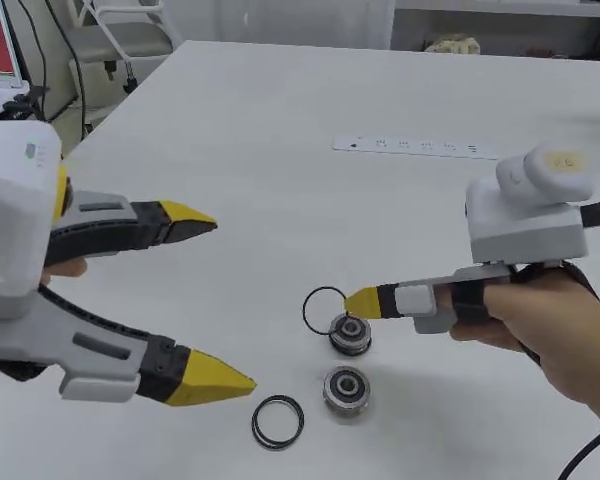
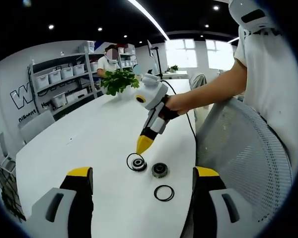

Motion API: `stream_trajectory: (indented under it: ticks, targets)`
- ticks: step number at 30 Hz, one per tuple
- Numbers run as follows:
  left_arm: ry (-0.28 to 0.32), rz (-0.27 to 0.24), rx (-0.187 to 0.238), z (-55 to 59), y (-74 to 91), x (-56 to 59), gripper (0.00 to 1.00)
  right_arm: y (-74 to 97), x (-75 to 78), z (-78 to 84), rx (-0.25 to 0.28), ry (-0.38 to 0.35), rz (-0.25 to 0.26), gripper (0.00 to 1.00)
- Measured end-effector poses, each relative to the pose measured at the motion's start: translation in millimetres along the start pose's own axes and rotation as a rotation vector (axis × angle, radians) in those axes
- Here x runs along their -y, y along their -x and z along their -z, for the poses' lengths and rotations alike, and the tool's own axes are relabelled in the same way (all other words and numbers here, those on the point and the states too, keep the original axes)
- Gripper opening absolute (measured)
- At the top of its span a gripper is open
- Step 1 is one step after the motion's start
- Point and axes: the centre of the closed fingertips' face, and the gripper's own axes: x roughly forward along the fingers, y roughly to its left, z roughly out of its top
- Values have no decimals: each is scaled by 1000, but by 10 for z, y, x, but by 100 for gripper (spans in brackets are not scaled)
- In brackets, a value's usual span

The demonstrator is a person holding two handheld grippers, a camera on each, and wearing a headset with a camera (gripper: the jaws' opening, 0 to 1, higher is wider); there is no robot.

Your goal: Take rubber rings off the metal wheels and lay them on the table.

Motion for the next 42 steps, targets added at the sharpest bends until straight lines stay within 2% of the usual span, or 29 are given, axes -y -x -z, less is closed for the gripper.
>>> stream_trajectory:
  ticks: [5, 6, 11, 18, 21, 26, 30, 35, 42]
  targets:
    - [28, -16, 13, 55, 68, 49, 83, -17, -58, 29, -13, 4, -22, 0]
    - [41, -31, 4, 120, 89, 63, 84, -29, -85, 43, -20, 8, -29, 0]
    - [58, -40, 1, 251, 118, 133, 91, -63, -174, 87, -42, 26, -52, 0]
    - [133, -34, 12, 338, 112, 207, 99, -126, -266, 184, -84, 47, -80, 0]
    - [145, -32, 28, 337, 106, 218, 99, -148, -279, 225, -102, 54, -83, 0]
    - [153, -26, 2, 416, 75, 254, 99, -185, -312, 297, -131, 62, -93, 0]
    - [169, -18, -3, 457, 34, 300, 99, -224, -346, 376, -162, 69, -107, 0]
    - [195, 9, -36, 575, -21, 396, 99, -279, -414, 467, -197, 78, -127, 0]
    - [215, 8, -41, 603, -27, 405, 99, -340, -503, 578, -237, 83, -157, 0]
